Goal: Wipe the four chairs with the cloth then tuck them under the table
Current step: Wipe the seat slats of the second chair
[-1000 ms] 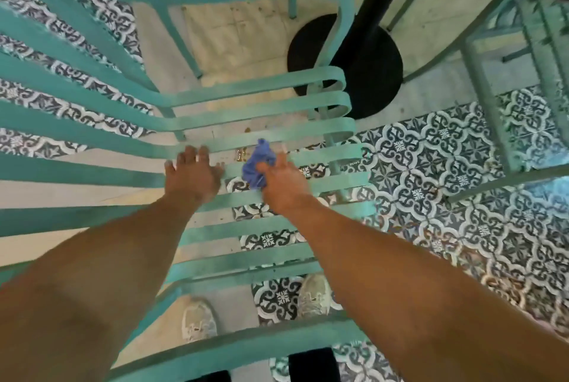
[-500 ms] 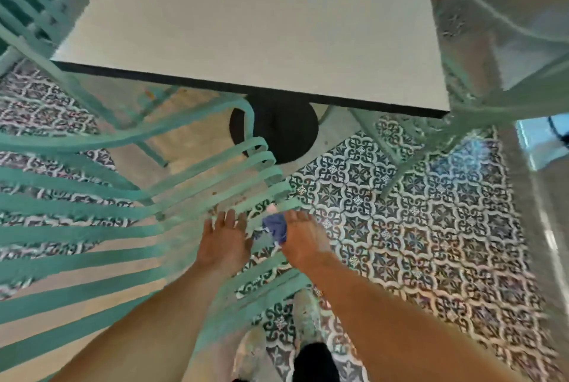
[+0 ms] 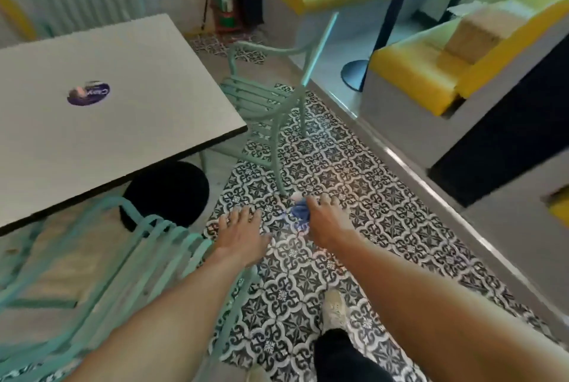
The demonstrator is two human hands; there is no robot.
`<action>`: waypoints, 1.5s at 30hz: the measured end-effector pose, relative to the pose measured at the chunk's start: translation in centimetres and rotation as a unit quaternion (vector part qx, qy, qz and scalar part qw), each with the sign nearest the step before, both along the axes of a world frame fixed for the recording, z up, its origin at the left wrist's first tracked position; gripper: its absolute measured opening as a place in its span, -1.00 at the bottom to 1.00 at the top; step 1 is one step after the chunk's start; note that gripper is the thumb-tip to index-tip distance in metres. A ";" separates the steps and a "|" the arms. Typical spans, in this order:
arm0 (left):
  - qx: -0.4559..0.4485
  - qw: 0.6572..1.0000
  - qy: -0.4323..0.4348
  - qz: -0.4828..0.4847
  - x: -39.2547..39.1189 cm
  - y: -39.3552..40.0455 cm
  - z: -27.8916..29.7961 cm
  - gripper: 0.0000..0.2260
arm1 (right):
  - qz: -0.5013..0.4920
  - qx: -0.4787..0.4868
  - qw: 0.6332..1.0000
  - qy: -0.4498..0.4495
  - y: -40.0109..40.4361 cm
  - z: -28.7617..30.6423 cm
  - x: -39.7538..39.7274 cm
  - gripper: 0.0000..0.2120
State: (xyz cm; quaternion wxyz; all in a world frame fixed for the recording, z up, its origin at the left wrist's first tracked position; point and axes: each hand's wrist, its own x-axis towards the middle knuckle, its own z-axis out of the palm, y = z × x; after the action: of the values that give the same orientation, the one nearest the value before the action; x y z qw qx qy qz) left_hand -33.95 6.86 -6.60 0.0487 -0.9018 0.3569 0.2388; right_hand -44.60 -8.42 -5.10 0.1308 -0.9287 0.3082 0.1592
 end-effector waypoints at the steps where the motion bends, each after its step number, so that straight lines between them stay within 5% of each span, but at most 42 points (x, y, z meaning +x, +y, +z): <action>1: -0.001 1.000 0.005 -0.009 -0.2 -1.2 0.2 -0.37 | -0.014 0.010 1.000 0.003 -1.0 0.0 -0.3 -0.52; 10: 0.033 0.994 0.004 -0.100 -3.7 -21.0 -0.2 -0.35 | -0.129 0.074 0.989 -0.019 -18.3 -2.2 -6.1 -0.55; 21: 0.030 0.996 0.004 -0.084 -2.1 -40.0 0.1 -0.34 | -0.112 0.059 0.992 -0.022 -36.4 -0.3 -4.3 -0.61; 37: 0.000 0.998 0.020 -0.061 18.8 -65.4 -1.9 -0.37 | -0.039 0.041 0.998 -0.008 -61.2 1.5 18.1 -0.57; 45: -0.054 0.997 -0.050 -0.038 31.1 -77.5 1.9 -0.37 | -0.004 -0.014 1.000 -0.023 -74.2 3.5 31.5 -0.63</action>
State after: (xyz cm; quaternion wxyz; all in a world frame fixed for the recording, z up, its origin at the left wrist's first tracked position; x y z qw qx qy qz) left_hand -2.89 -70.61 -4.69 0.0264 -0.8997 0.4004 0.1720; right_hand -13.13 -82.59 -1.63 0.1255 -0.9328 0.3106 0.1330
